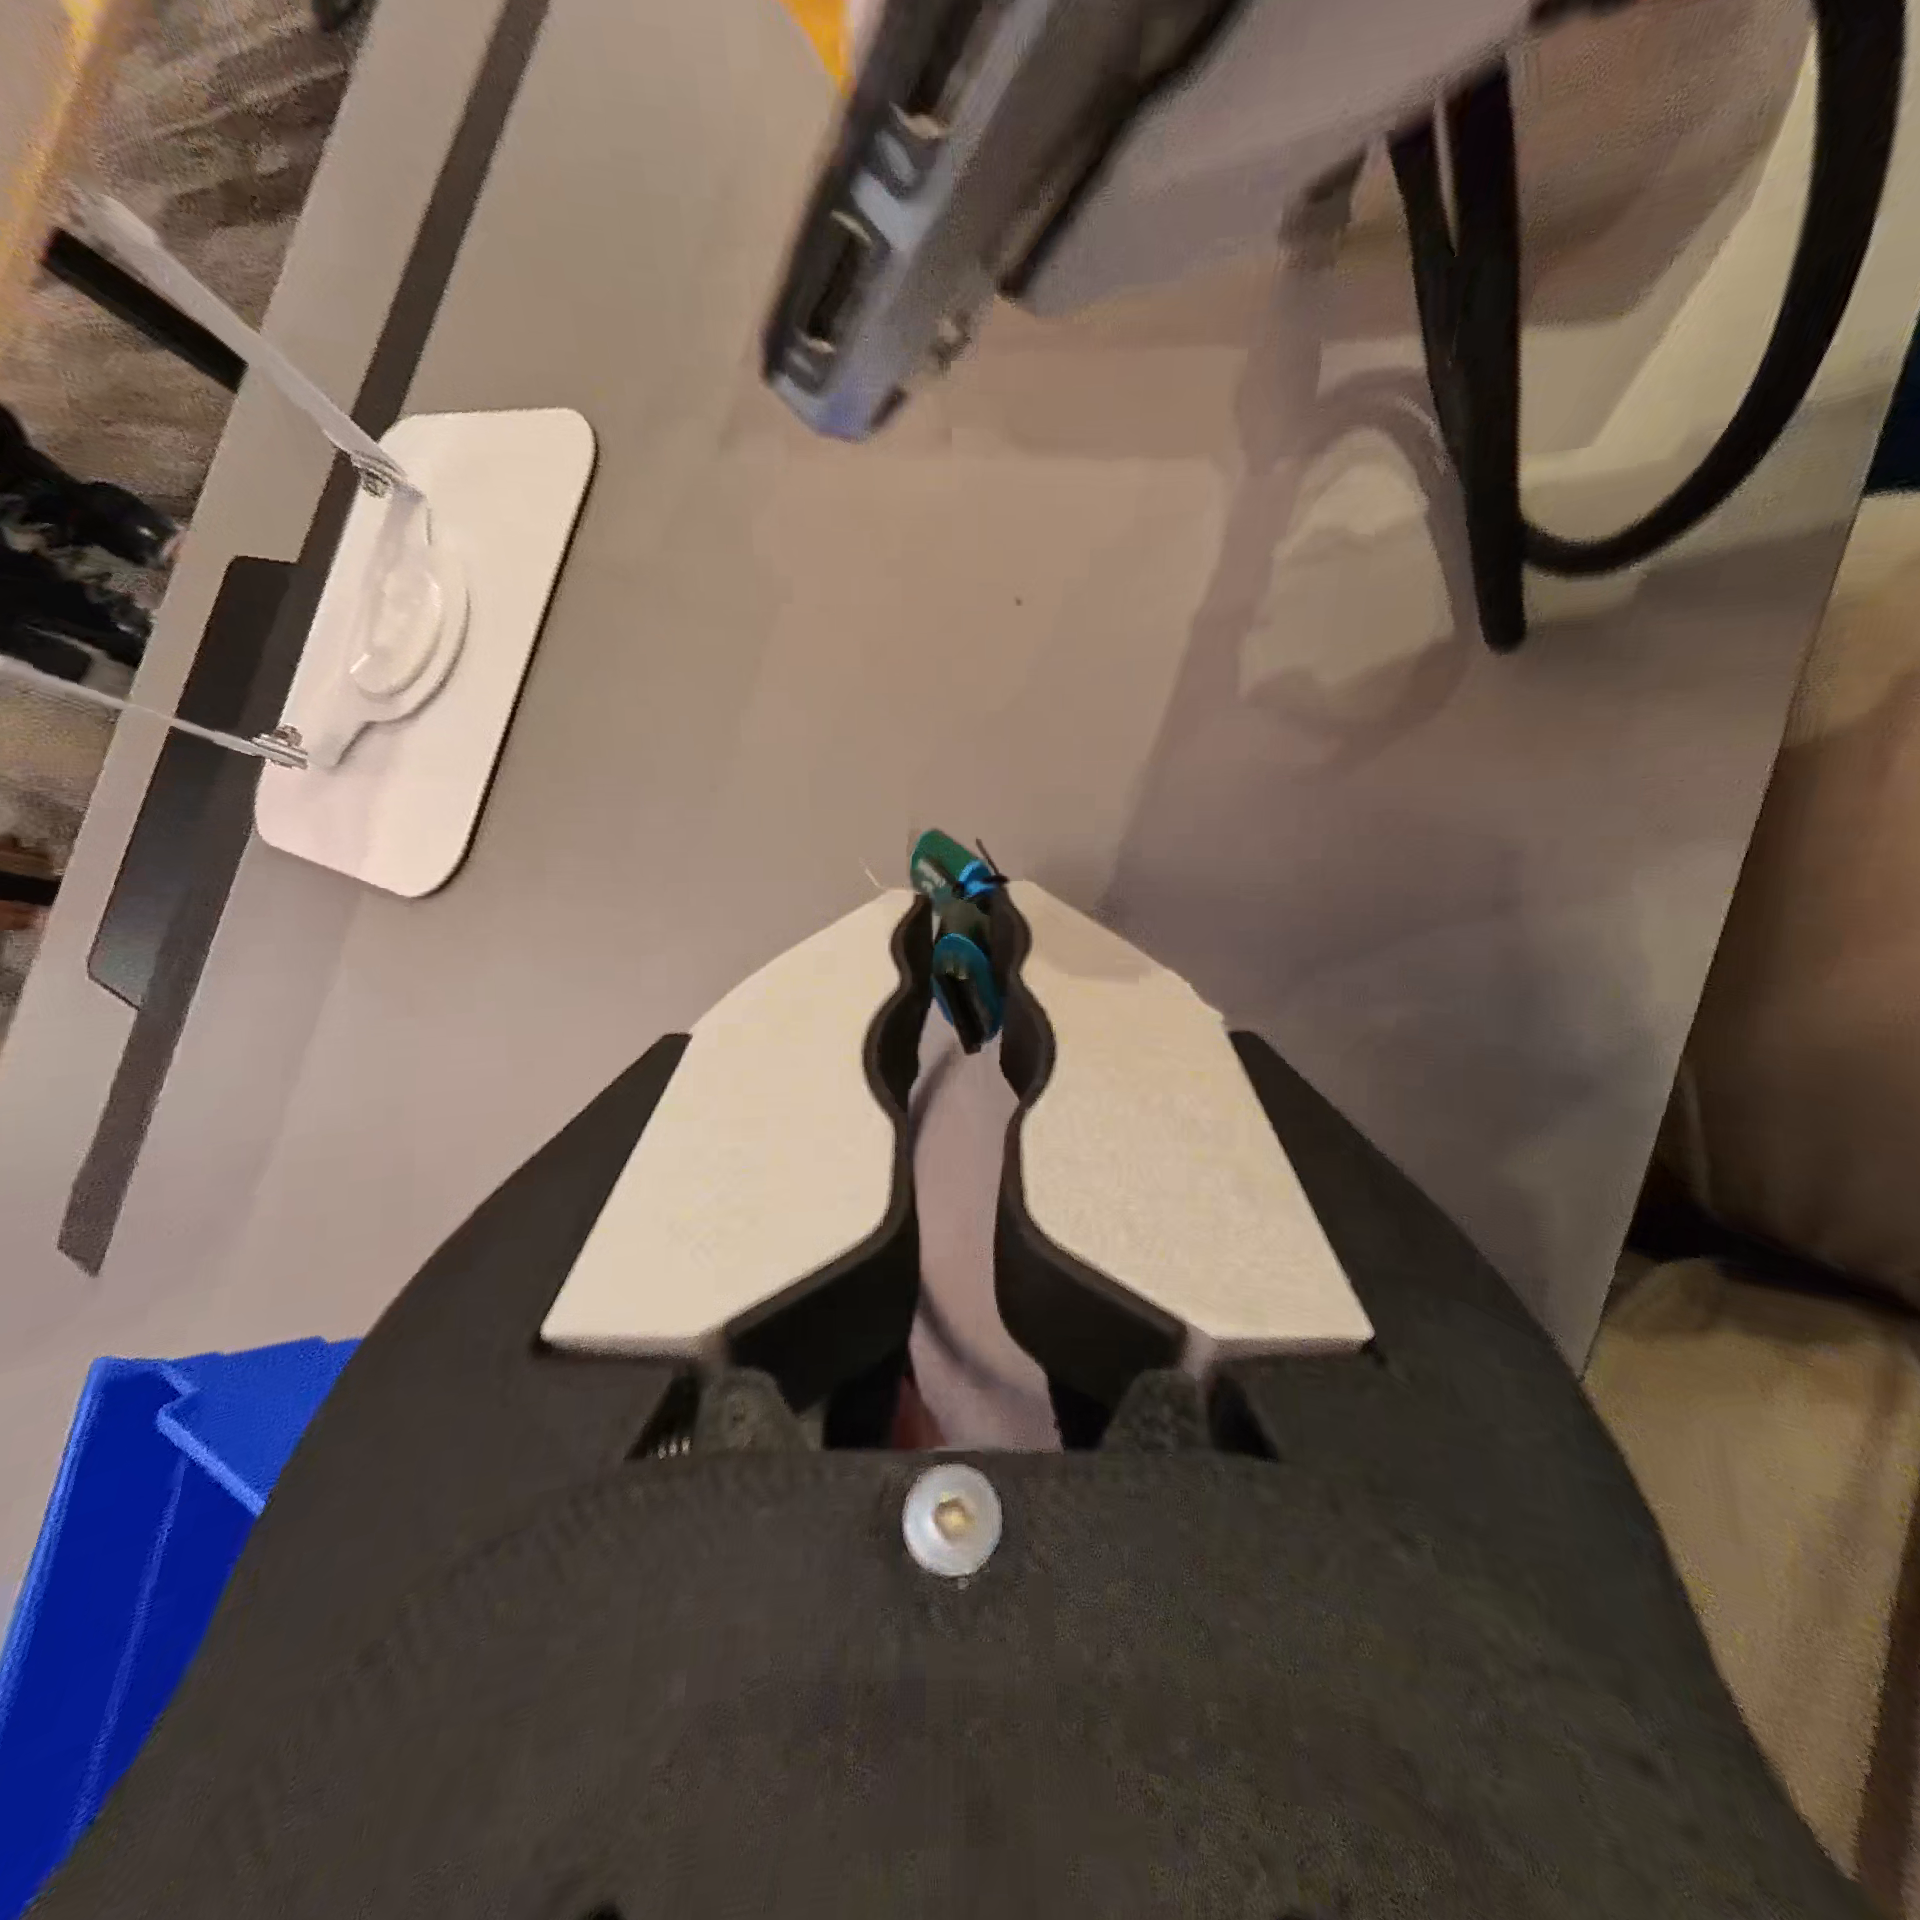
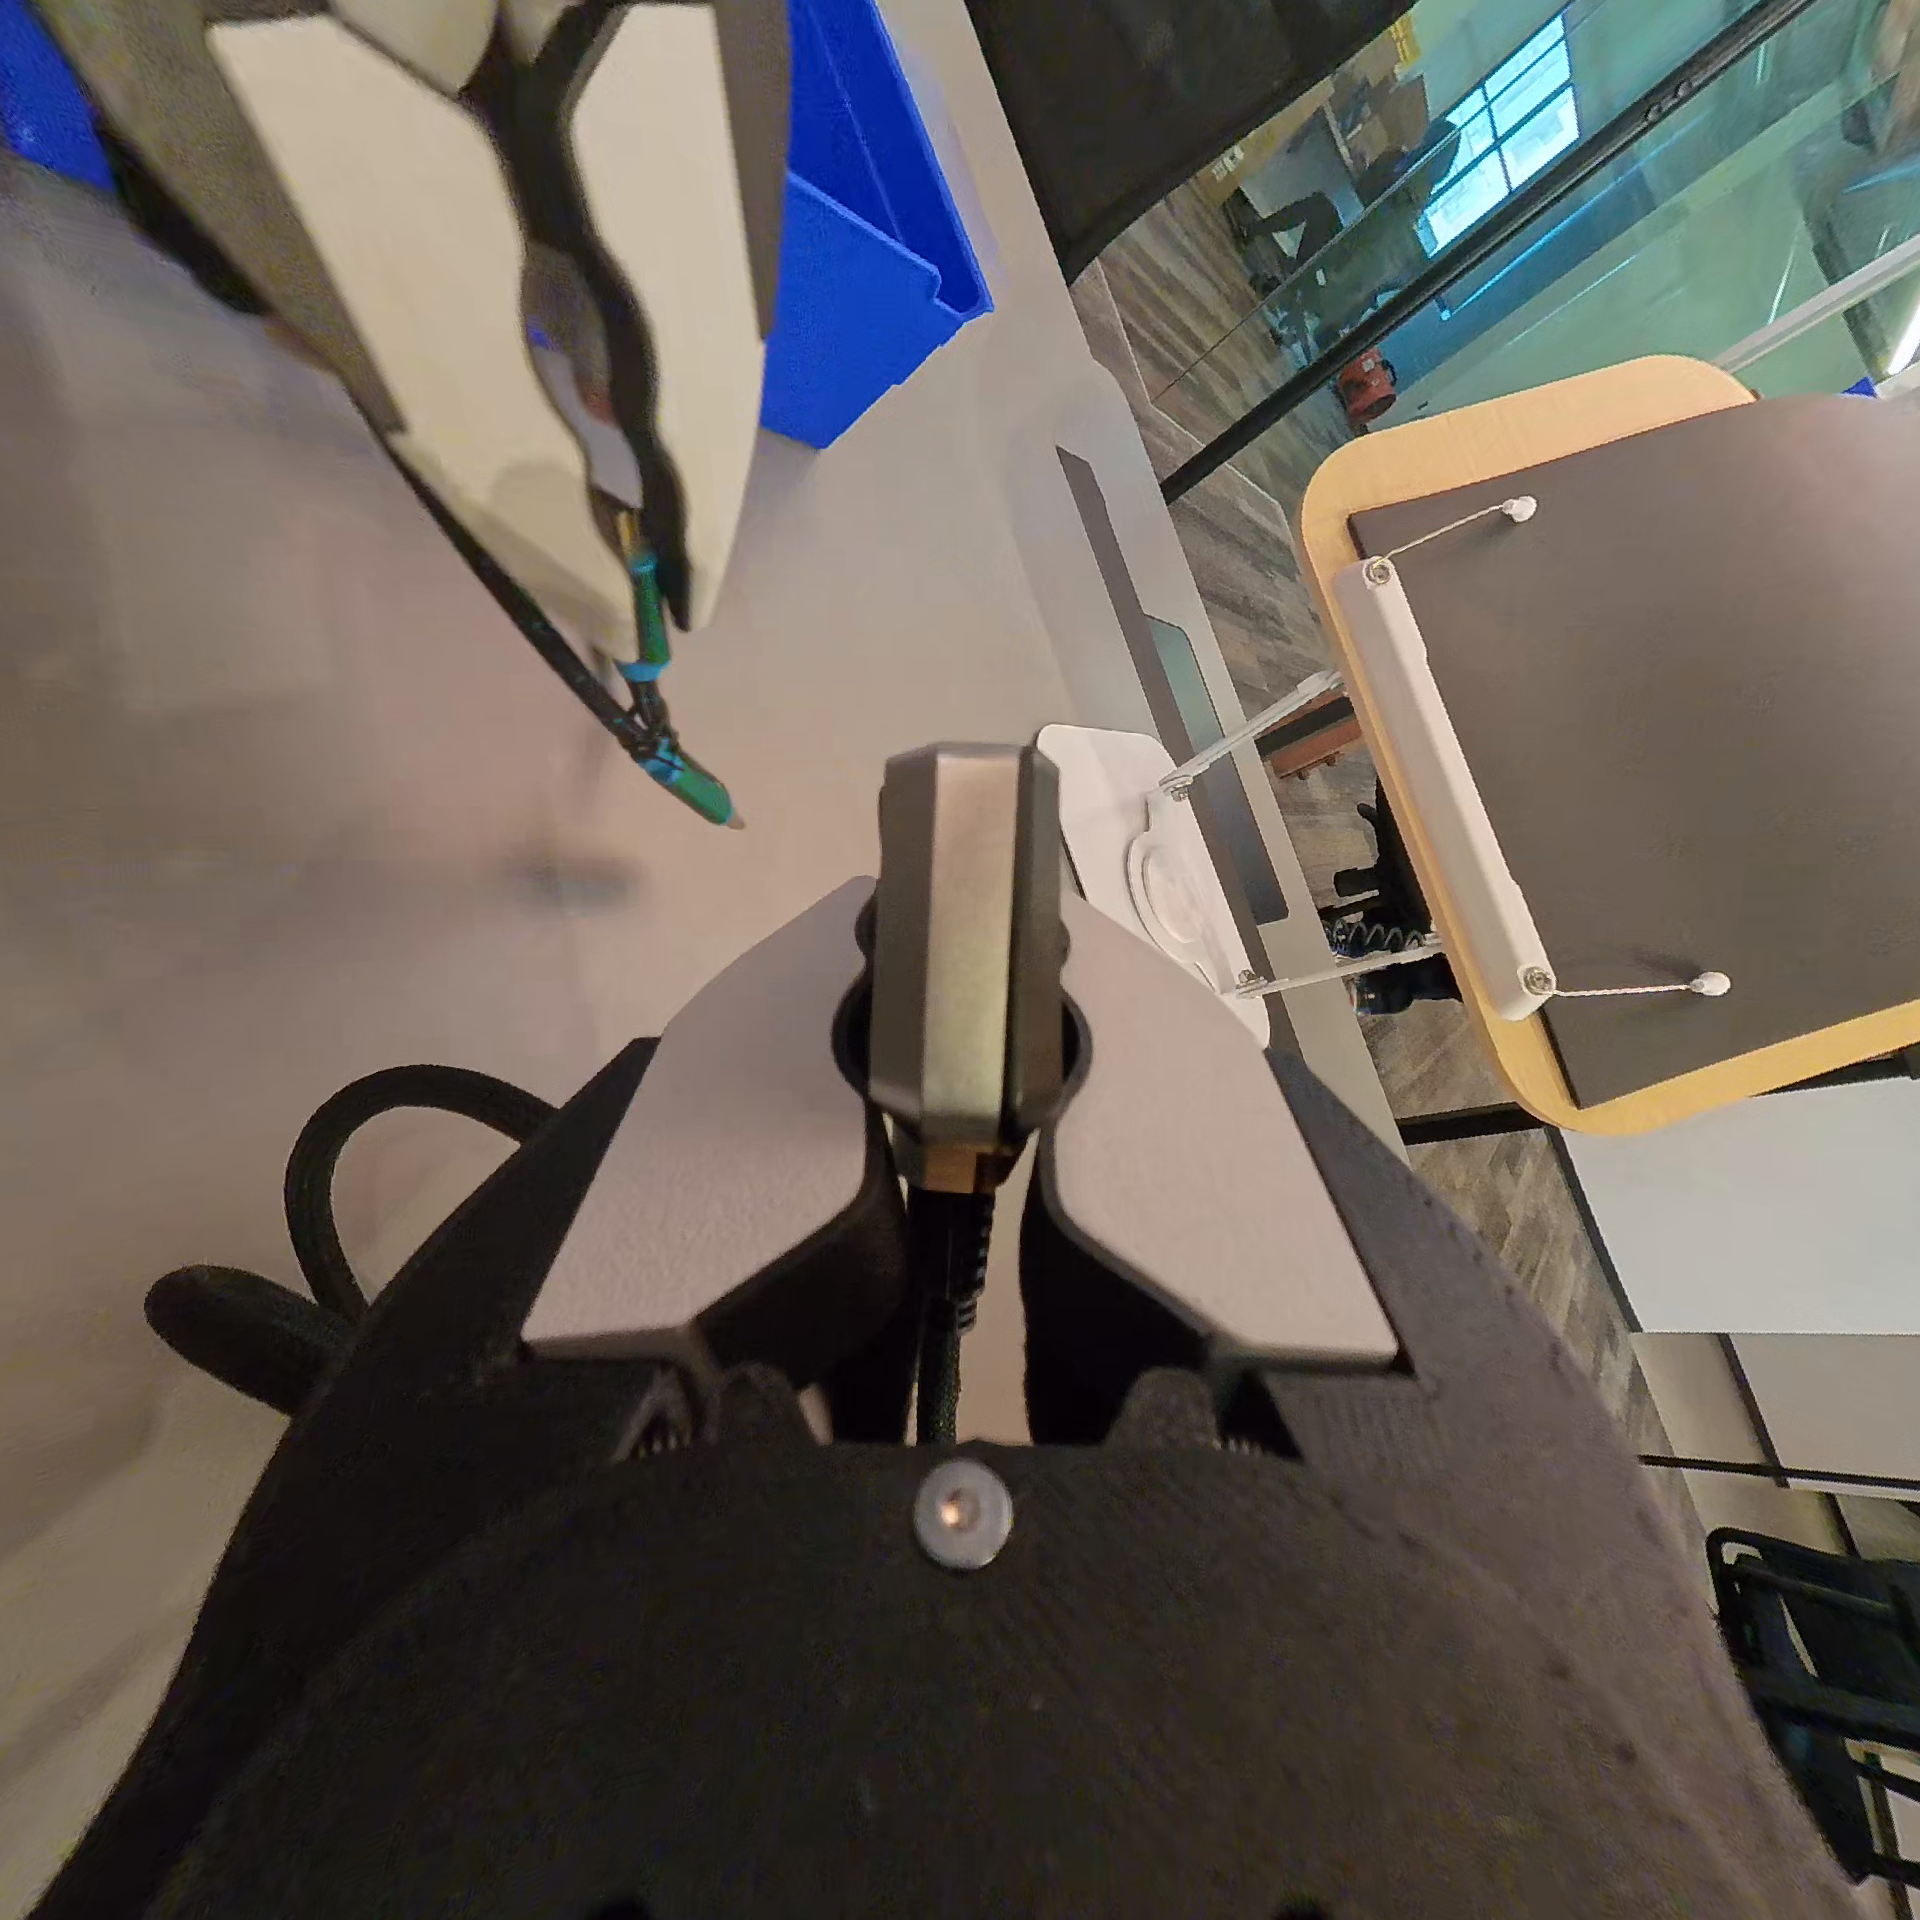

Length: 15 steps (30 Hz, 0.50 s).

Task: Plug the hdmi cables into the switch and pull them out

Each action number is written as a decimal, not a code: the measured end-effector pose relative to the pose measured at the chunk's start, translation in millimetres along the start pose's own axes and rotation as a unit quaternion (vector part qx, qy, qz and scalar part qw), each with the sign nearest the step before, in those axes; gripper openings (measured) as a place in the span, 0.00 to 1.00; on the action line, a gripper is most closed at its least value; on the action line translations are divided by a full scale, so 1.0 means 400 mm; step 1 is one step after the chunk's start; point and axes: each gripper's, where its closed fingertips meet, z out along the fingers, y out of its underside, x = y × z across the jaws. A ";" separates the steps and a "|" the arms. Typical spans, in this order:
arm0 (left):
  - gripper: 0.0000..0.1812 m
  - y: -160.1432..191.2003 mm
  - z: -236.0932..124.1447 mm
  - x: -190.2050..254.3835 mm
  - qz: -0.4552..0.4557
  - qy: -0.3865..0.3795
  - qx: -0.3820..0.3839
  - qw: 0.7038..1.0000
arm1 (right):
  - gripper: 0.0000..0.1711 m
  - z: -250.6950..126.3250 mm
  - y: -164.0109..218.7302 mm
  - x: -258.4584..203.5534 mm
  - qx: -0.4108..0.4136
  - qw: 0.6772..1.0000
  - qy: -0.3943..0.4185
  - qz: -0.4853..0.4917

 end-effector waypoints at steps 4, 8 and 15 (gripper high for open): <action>0.06 0.047 0.019 0.042 0.005 0.005 -0.043 0.999 | 0.13 0.000 0.000 -0.001 0.000 1.000 0.000 -0.001; 0.16 0.065 0.017 0.053 -0.025 0.004 -0.047 0.999 | 0.13 0.000 0.000 -0.001 -0.001 1.000 -0.001 -0.001; 0.23 0.076 0.038 0.040 -0.109 -0.021 -0.086 0.990 | 0.13 0.001 -0.002 -0.003 -0.001 1.000 -0.003 -0.002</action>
